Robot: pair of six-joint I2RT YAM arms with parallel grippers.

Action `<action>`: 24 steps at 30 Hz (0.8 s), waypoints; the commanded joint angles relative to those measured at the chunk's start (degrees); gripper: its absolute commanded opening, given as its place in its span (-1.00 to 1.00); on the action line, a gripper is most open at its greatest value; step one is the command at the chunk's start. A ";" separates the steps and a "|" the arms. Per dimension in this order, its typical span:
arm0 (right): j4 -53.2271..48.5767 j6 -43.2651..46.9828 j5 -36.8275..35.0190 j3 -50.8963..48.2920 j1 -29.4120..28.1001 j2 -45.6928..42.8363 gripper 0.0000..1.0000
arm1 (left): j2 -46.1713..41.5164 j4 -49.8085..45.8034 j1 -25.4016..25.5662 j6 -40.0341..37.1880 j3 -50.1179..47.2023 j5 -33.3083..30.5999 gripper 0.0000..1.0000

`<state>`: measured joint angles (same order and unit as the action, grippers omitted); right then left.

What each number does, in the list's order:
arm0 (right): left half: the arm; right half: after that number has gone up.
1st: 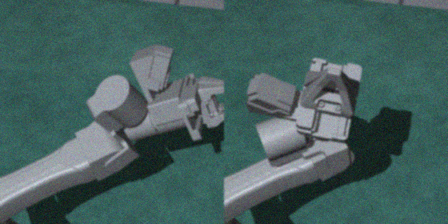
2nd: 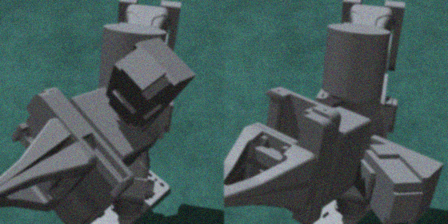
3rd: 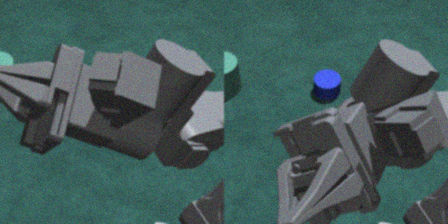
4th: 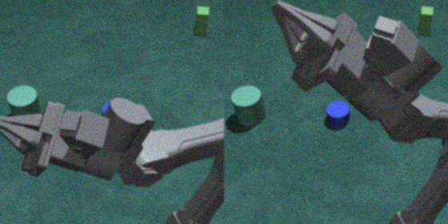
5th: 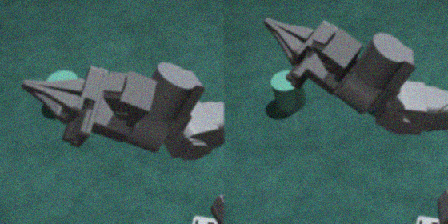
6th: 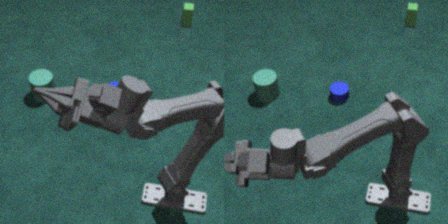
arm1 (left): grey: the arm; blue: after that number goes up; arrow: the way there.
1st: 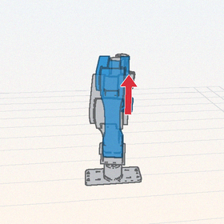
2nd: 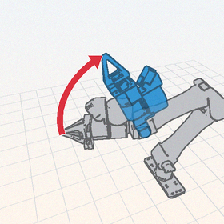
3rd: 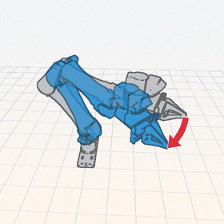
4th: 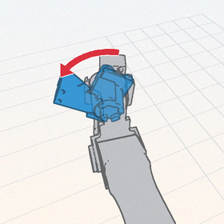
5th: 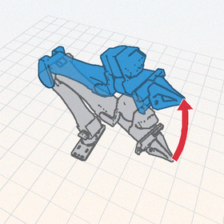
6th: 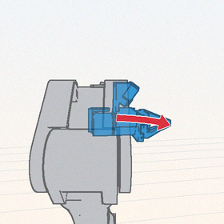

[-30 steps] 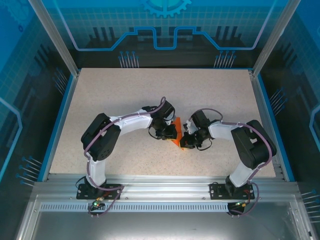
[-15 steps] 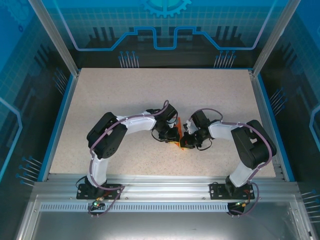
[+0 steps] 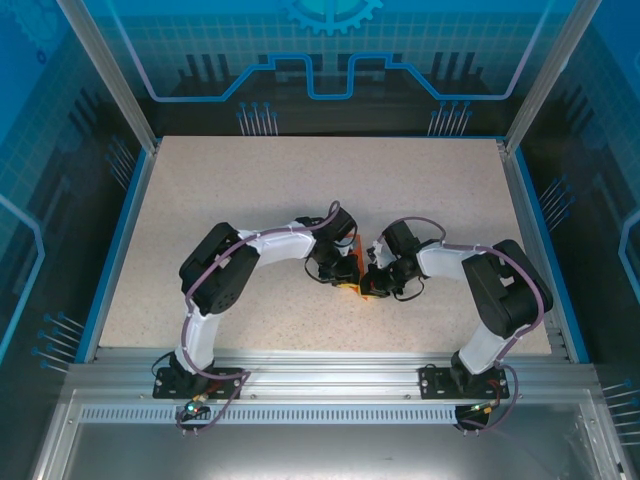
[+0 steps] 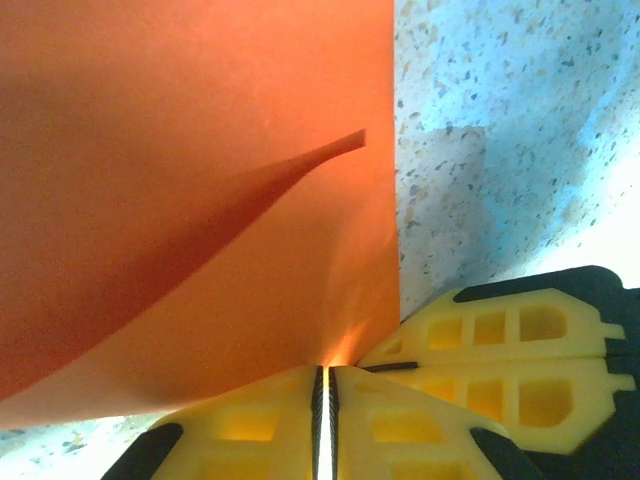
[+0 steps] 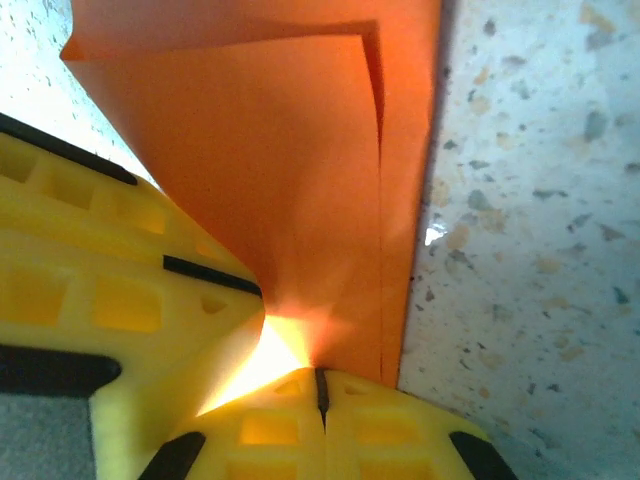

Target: Fold a paper plane with a square sheet of paper (fold left side to right side)

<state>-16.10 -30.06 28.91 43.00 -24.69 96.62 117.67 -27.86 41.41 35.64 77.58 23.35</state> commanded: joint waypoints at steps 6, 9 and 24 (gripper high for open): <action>-4.20 0.10 -8.79 -3.10 0.24 3.47 -1.00 | 2.53 1.92 -1.81 -0.55 -4.31 -2.92 -0.71; -4.40 0.23 -8.89 -2.93 0.27 3.56 -1.00 | 3.44 1.77 -2.15 -1.25 -3.43 -3.61 -0.70; -6.31 0.71 -10.36 -2.75 0.23 3.35 -1.00 | 4.15 -3.56 -10.71 -7.78 -1.99 -9.97 -0.69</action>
<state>-15.77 -29.80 28.73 43.05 -24.71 96.68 118.87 -26.52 36.07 30.96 76.36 26.61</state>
